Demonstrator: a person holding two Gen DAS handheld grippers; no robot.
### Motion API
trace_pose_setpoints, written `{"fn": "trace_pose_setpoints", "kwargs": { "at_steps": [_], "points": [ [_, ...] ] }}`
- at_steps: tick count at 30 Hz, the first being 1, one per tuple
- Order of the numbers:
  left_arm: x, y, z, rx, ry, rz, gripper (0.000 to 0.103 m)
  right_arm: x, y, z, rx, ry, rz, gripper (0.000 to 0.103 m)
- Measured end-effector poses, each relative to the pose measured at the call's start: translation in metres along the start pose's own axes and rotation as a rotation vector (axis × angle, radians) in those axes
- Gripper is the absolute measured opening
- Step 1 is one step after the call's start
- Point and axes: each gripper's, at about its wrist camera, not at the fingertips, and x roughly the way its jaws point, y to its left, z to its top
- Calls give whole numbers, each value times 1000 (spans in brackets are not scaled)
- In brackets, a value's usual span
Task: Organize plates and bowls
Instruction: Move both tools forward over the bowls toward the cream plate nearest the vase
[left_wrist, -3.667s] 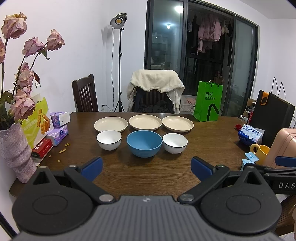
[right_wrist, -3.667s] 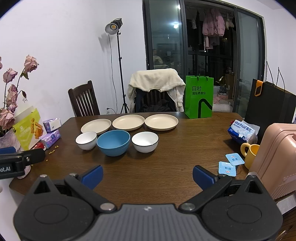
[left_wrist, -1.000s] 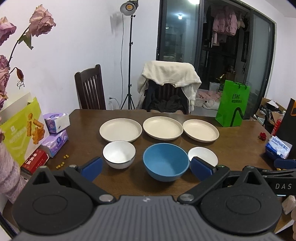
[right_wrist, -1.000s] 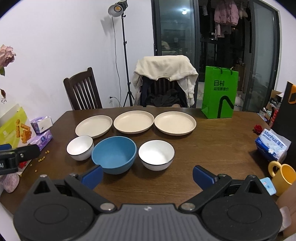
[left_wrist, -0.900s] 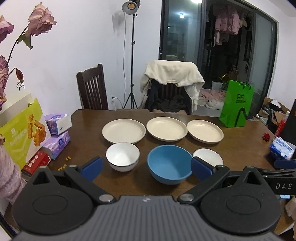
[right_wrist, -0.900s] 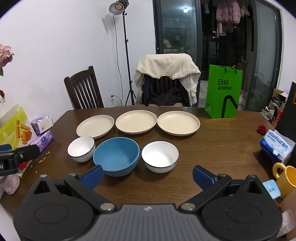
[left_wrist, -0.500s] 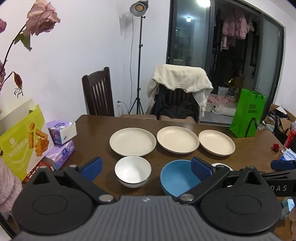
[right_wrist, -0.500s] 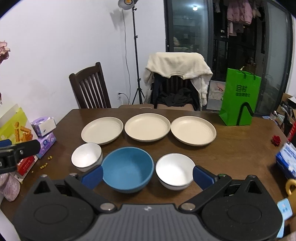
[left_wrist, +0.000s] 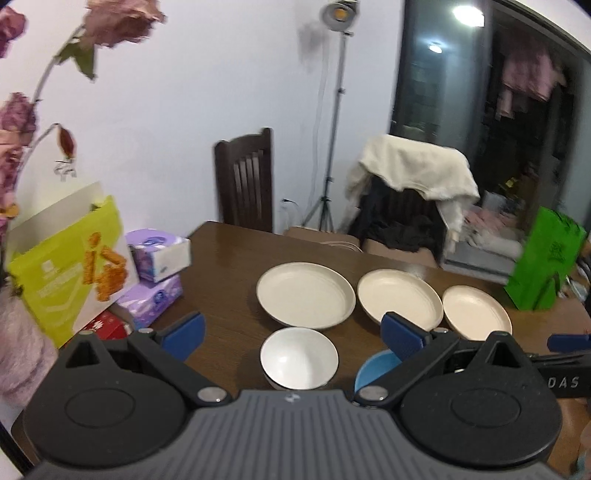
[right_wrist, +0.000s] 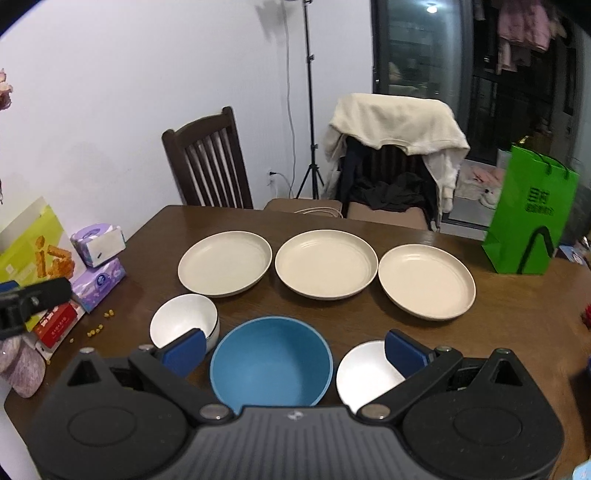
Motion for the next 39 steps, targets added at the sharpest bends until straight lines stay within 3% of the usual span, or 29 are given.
{"fn": "trace_pose_setpoints", "kwargs": {
  "at_steps": [6, 13, 25, 39],
  "points": [
    [2, -10, 12, -20, -3, 65, 103, 5, -12, 23, -42, -38, 74, 103],
    [18, -12, 24, -16, 14, 100, 103, 27, -23, 45, -61, -25, 126, 103],
    [80, -11, 40, -29, 68, 109, 103, 88, -26, 72, -39, 24, 144, 103],
    [166, 10, 51, -89, 161, 154, 103, 187, -13, 104, -75, 141, 171, 103]
  ]
}}
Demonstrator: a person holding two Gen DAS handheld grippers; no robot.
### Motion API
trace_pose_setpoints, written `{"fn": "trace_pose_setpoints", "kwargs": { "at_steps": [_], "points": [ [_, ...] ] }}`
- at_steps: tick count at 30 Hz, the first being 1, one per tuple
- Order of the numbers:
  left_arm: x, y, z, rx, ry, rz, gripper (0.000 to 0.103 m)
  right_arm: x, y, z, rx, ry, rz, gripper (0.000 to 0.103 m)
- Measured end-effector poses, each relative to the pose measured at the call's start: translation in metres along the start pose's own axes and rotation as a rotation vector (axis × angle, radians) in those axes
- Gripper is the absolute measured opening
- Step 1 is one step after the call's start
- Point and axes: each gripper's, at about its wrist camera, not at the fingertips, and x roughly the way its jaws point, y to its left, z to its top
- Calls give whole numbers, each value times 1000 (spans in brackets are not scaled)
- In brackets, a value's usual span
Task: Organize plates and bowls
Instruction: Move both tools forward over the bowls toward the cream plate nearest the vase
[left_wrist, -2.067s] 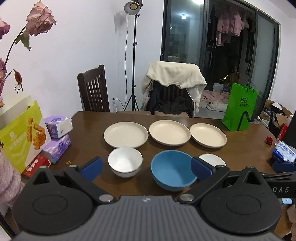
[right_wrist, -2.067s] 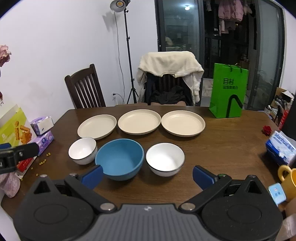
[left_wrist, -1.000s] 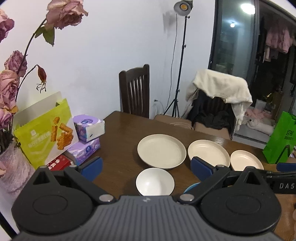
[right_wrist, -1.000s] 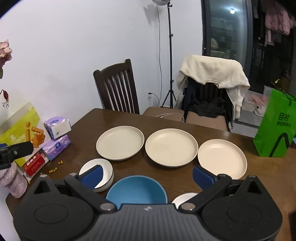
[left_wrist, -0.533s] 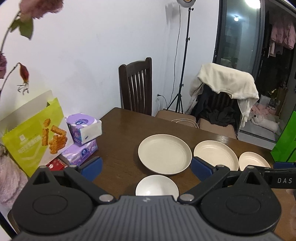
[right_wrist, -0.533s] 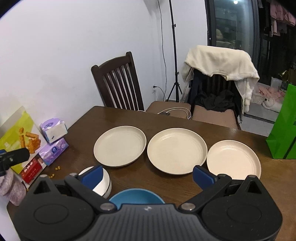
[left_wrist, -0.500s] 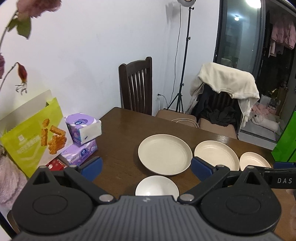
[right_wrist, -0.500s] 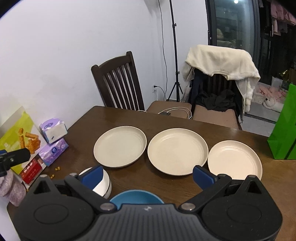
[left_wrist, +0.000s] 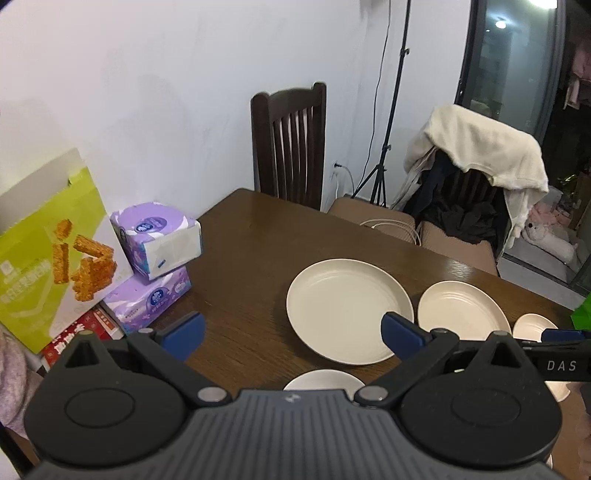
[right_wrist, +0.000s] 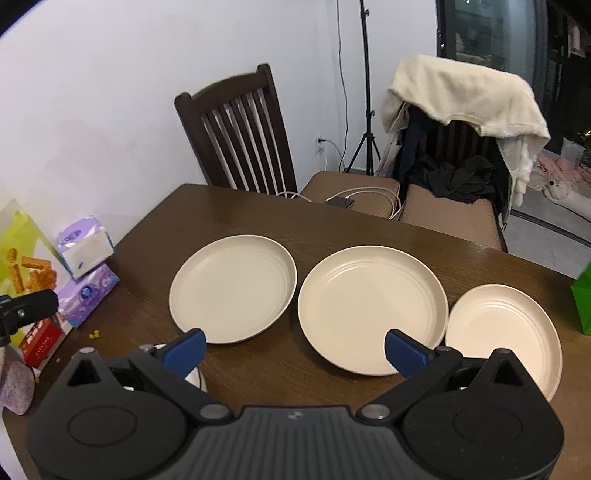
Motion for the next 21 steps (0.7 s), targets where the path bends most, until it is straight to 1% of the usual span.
{"fn": "trace_pose_setpoints", "kwargs": {
  "at_steps": [4, 14, 21],
  "points": [
    [25, 1, 8, -7, 27, 12, 103, 27, -3, 15, -6, 34, 6, 103],
    [95, 6, 24, -76, 143, 16, 103, 94, -3, 60, -23, 121, 34, 101],
    [135, 12, 30, -119, 211, 45, 103, 135, 2, 89, -63, 176, 41, 101]
  ]
}}
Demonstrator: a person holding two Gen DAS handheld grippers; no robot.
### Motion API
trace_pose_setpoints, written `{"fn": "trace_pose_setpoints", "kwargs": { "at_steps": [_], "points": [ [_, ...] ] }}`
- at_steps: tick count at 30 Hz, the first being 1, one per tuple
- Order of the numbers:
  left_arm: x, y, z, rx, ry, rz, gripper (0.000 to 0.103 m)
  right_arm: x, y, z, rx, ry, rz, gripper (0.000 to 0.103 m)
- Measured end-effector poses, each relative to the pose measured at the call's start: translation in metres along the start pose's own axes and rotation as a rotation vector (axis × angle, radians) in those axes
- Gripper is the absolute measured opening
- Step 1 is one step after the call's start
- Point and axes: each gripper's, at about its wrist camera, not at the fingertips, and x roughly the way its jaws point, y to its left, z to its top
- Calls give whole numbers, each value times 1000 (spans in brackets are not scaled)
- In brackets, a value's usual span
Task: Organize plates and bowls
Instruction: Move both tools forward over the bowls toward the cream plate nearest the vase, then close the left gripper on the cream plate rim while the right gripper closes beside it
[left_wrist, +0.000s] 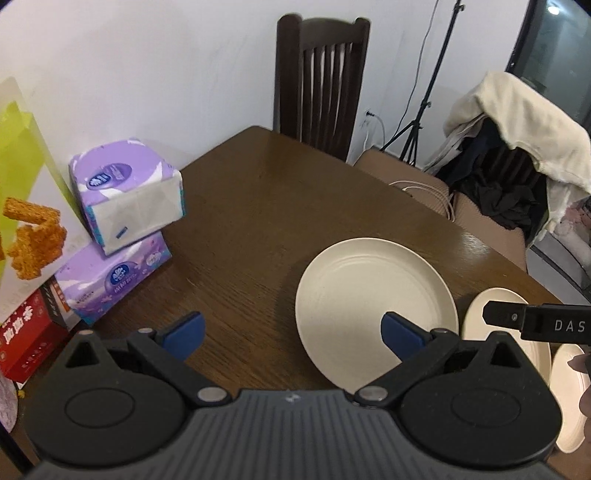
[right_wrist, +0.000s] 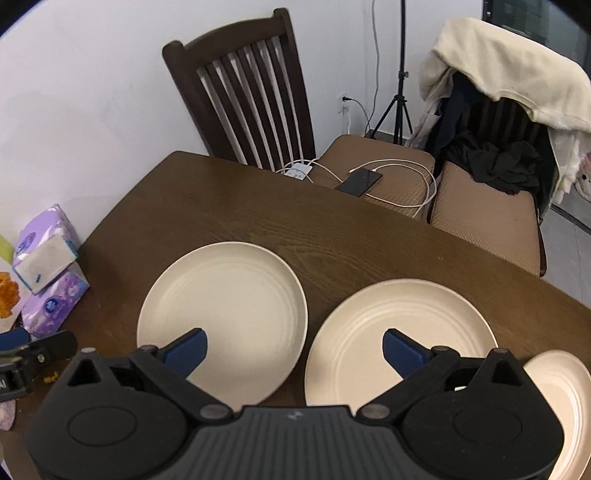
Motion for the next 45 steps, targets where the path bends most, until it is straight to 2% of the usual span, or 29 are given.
{"fn": "trace_pose_setpoints", "kwargs": {
  "at_steps": [8, 15, 20, 28, 33, 34, 36, 37, 40, 43, 45],
  "points": [
    [50, 9, 15, -70, 77, 49, 103, 40, 14, 29, -40, 76, -21, 100],
    [88, 24, 19, -115, 144, 95, 103, 62, 24, 38, -50, 77, 11, 93],
    [104, 32, 19, -145, 179, 80, 103, 82, 24, 40, -35, 102, -7, 83],
    [124, 29, 12, -129, 207, 70, 101, 106, 23, 35, -15, 124, -11, 65],
    [132, 26, 8, -128, 228, 53, 90, 116, 21, 32, -2, 126, -7, 57],
    [134, 25, 7, -129, 234, 53, 86, 118, 21, 32, -2, 128, -11, 56],
    [138, 25, 5, -137, 250, 39, 72, 122, 20, 31, 4, 130, -12, 52],
    [139, 25, 5, -139, 254, 29, 72, 123, 19, 31, 7, 131, -9, 49],
    [139, 23, 5, -133, 244, 20, 68, 123, 17, 30, 21, 121, 2, 48],
    [138, 23, 6, -131, 241, 5, 54, 125, 15, 29, 24, 120, -3, 42],
    [139, 21, 7, -132, 244, -9, 40, 125, 14, 29, 30, 118, -4, 37]
  ]
}}
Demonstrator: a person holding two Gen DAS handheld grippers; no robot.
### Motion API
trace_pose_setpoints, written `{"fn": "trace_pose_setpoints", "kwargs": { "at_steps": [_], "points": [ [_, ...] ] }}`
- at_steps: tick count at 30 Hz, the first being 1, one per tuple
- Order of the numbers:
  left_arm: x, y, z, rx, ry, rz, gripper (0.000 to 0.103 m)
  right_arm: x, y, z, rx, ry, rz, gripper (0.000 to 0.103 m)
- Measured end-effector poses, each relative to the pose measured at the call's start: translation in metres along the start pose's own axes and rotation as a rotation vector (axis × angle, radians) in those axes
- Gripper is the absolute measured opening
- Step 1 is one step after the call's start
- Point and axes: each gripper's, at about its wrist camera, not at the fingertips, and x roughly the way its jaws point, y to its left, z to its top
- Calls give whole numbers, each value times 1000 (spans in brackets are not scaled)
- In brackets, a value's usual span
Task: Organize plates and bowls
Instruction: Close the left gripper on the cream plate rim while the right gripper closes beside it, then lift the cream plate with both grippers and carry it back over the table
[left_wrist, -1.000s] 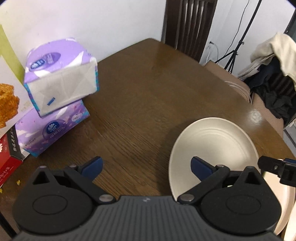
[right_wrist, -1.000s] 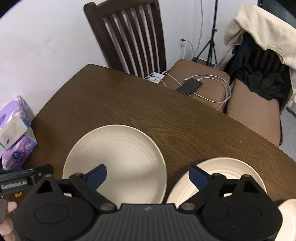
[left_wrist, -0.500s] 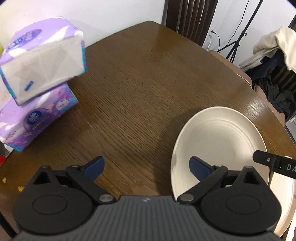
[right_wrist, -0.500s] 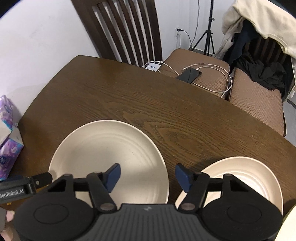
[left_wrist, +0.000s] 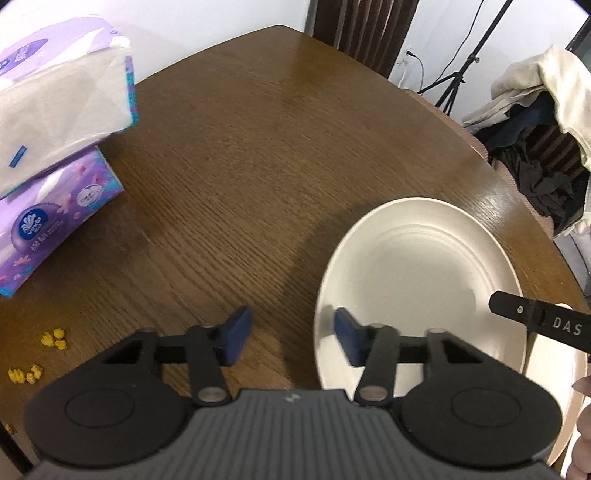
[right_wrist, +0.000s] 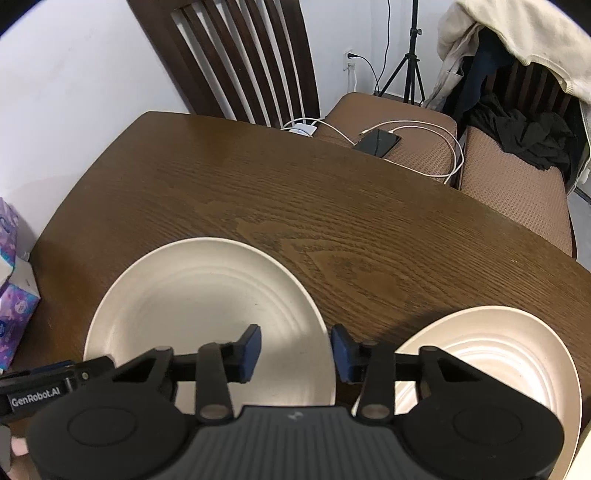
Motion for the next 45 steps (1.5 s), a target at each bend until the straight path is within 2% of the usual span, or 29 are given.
{"fn": "trace_pose_setpoints", "kwargs": {
  "at_steps": [1, 3, 5, 10, 26, 45],
  "points": [
    [0, 0, 0, 0, 3, -9, 36, 0, -1, 0, 4, -1, 1, 32],
    [0, 1, 2, -3, 17, -51, 13, 0, -4, -2, 14, -2, 7, 26],
    [1, 0, 2, -1, 26, -61, 13, -1, -5, -3, 19, -4, 8, 16],
    [1, 1, 4, -5, 22, -53, 13, -4, -9, -7, 31, -9, 15, 7],
    [-22, -12, 8, 56, -48, -29, 13, -23, -12, -15, 34, -82, 26, 5],
    [-103, -44, 3, 160, -166, -52, 13, -90, -27, -29, 81, -161, 34, 5]
  ]
}}
